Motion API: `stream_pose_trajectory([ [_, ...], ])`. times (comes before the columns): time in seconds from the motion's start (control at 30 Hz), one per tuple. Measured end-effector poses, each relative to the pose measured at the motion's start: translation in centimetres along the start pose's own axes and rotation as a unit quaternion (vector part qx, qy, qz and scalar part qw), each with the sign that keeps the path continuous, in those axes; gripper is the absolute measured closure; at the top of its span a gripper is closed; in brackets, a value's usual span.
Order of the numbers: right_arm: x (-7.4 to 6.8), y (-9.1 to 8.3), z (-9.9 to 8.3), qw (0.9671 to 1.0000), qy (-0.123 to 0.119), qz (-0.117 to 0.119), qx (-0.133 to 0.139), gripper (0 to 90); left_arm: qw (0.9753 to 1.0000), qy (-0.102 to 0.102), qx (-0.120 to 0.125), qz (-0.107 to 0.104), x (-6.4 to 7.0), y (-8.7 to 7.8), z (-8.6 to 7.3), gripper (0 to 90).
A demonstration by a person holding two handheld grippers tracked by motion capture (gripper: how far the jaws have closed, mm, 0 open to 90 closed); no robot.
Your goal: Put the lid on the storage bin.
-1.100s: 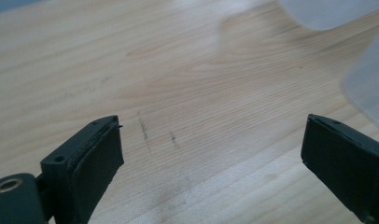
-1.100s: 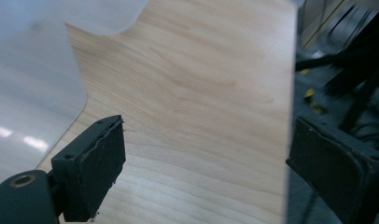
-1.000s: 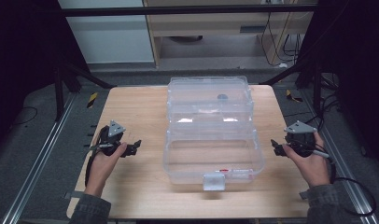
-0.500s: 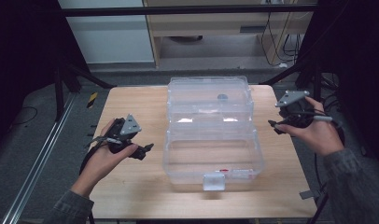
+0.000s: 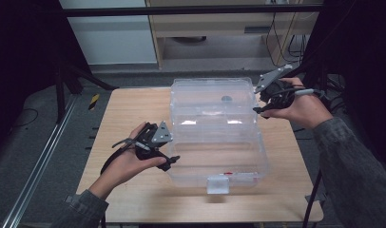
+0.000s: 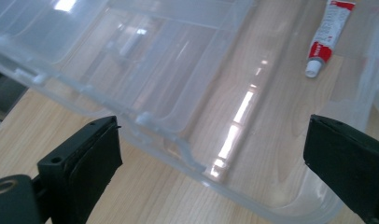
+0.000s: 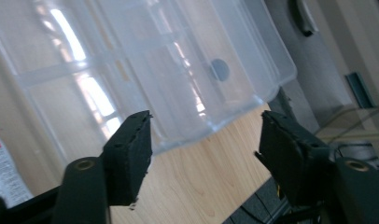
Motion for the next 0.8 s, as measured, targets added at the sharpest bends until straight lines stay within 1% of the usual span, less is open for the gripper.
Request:
stream_pose_trajectory([
  [0.03, -0.2, 0.2, 0.3, 0.9999, -0.007, 0.007, -0.002, 38.5, 1.0, 0.003, 0.0, -0.005, 0.3, 0.3, 0.3, 3.5],
  [0.07, -0.2, 0.2, 0.3, 0.9999, -0.007, 0.007, -0.002, 38.5, 1.0, 0.003, 0.0, -0.005, 0.3, 0.3, 0.3, 3.5],
  [0.1, -0.4, 0.4, 0.5, 0.9998, -0.014, 0.013, -0.004, 39.6, 0.9999, 0.003, 0.001, -0.011, 0.4, 0.6, 0.5, 3.5],
  [0.13, -1.0, 1.1, 1.0, 0.9989, -0.034, 0.031, -0.011, 43.1, 0.9997, 0.009, -0.003, -0.022, 0.7, 1.0, 0.7, 3.5],
  [0.17, -1.2, 1.4, 1.2, 0.9983, -0.042, 0.037, -0.014, 45.5, 0.9997, 0.009, -0.003, -0.022, 0.7, 1.0, 0.7, 3.6],
  [0.2, -1.4, 1.8, 1.4, 0.9978, -0.047, 0.044, -0.018, 47.3, 0.9995, 0.014, -0.008, -0.028, 1.0, 1.6, 0.8, 3.6],
  [0.23, -1.4, 2.2, 1.7, 0.9969, -0.058, 0.048, -0.022, 49.2, 0.9994, 0.015, -0.011, -0.03, 1.0, 1.8, 0.8, 3.6],
  [0.27, -1.5, 2.5, 1.8, 0.9963, -0.063, 0.052, -0.025, 51.3, 0.9992, 0.017, -0.015, -0.033, 1.2, 2.0, 0.8, 3.7],
  [0.3, -1.5, 2.5, 1.8, 0.9963, -0.063, 0.052, -0.025, 51.3, 0.9992, 0.017, -0.015, -0.033, 1.2, 2.0, 0.8, 3.7],
  [0.33, -1.7, 3.3, 2.1, 0.9944, -0.08, 0.061, -0.034, 54.2, 0.9989, 0.02, -0.018, -0.038, 1.4, 2.3, 0.9, 3.8],
  [0.4, -1.7, 4.1, 2.4, 0.9929, -0.087, 0.069, -0.041, 56.4, 0.9984, 0.027, -0.02, -0.045, 1.7, 2.5, 1.0, 3.8],
  [0.43, -1.7, 4.1, 2.4, 0.9929, -0.087, 0.069, -0.041, 56.4, 0.9984, 0.027, -0.02, -0.045, 1.7, 2.5, 1.0, 3.8],
  [0.47, -1.7, 4.7, 2.6, 0.9911, -0.095, 0.079, -0.048, 59.7, 0.998, 0.031, -0.022, -0.051, 1.9, 2.6, 1.1, 3.8],
  [0.53, -1.7, 5.1, 2.8, 0.9887, -0.104, 0.092, -0.056, 62.6, 0.9978, 0.032, -0.023, -0.054, 2.0, 2.7, 1.1, 3.8],
  [0.63, -1.8, 5.4, 3.0, 0.9867, -0.113, 0.099, -0.062, 66.7, 0.9973, 0.036, -0.026, -0.06, 2.0, 2.9, 0.9, 3.8],
  [0.67, -1.8, 5.4, 3.1, 0.9854, -0.118, 0.104, -0.065, 67.7, 0.9972, 0.036, -0.027, -0.06, 2.0, 2.9, 0.8, 3.9],
  [0.8, -1.7, 5.7, 3.4, 0.9825, -0.132, 0.107, -0.076, 72.1, 0.9968, 0.04, -0.028, -0.064, 2.3, 3.0, 0.7, 4.0],
])
Point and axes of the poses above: each handheld gripper's, and its own axes: y roughly forward along the jaws, z roughly out of its top, x roughly to its right, the point moved 3 cm from there along y, roughly forward along the jaws, and after that the axes turned 5 degrees about y, right-handed, at the moved point
